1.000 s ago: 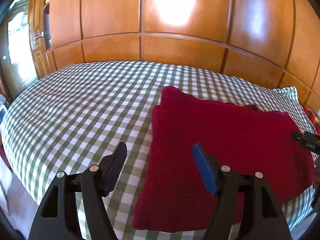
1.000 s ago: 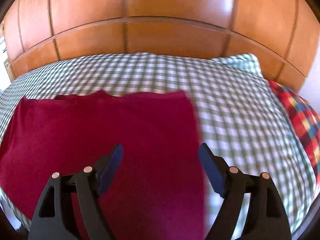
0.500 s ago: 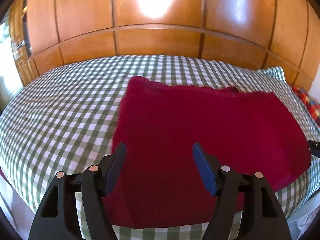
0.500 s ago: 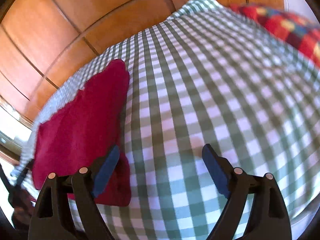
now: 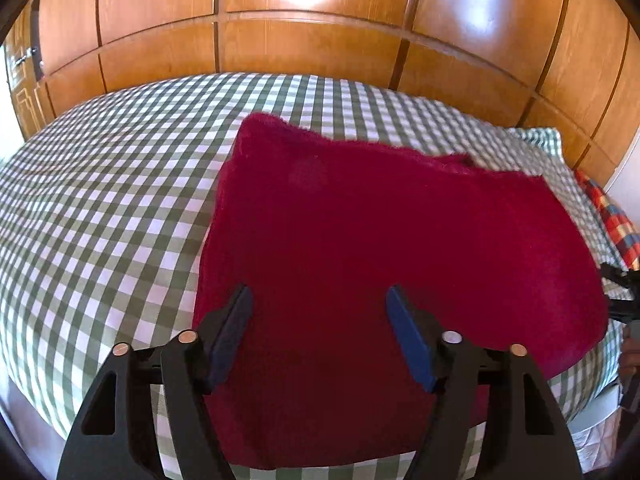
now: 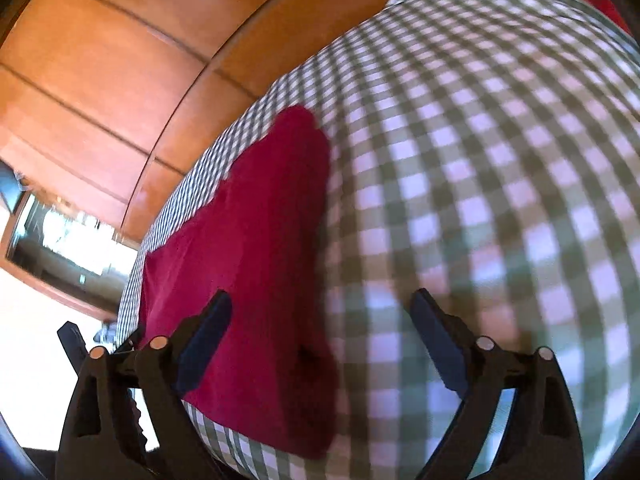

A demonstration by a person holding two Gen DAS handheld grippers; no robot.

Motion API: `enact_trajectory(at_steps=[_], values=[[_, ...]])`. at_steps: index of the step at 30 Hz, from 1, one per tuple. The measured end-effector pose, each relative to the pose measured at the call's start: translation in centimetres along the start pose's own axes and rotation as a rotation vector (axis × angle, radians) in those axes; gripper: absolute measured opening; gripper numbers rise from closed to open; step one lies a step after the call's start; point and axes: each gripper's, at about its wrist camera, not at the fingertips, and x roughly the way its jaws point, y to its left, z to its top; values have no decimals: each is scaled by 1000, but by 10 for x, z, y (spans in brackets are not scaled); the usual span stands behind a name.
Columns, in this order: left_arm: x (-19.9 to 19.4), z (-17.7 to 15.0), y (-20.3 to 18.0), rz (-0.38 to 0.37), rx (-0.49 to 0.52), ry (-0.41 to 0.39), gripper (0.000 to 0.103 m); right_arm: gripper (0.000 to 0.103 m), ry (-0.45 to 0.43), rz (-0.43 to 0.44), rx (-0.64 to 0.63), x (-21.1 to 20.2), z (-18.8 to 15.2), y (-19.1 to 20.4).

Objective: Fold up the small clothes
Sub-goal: 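Grasp the folded sweater edge with the right gripper and fold it over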

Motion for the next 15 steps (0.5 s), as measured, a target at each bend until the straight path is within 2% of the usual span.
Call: enact_trajectory(at_steps=[2, 4, 6, 8, 10, 11, 13, 15], values=[[-6, 2, -2, -13, 8, -30, 59, 82, 43, 30, -38, 14, 3, 13], [-10, 2, -4, -10, 25, -50, 52, 82, 69, 24, -73, 26, 3, 24], [-8, 2, -5, -6, 35, -43, 49, 82, 84, 11, -94, 37, 5, 32], [-5, 3, -1, -10, 13, -31, 39, 79, 96, 9, -99, 45, 9, 39], [-4, 6, 1, -30, -4, -24, 35, 63, 106, -9, -115, 55, 12, 46], [-4, 8, -1, -36, 4, -28, 35, 49, 118, -10, -123, 60, 13, 49], [1, 11, -9, 11, 50, -17, 35, 39, 130, -11, -134, 69, 12, 60], [14, 13, -10, 23, 55, 23, 35, 29, 132, -6, -142, 68, 11, 69]])
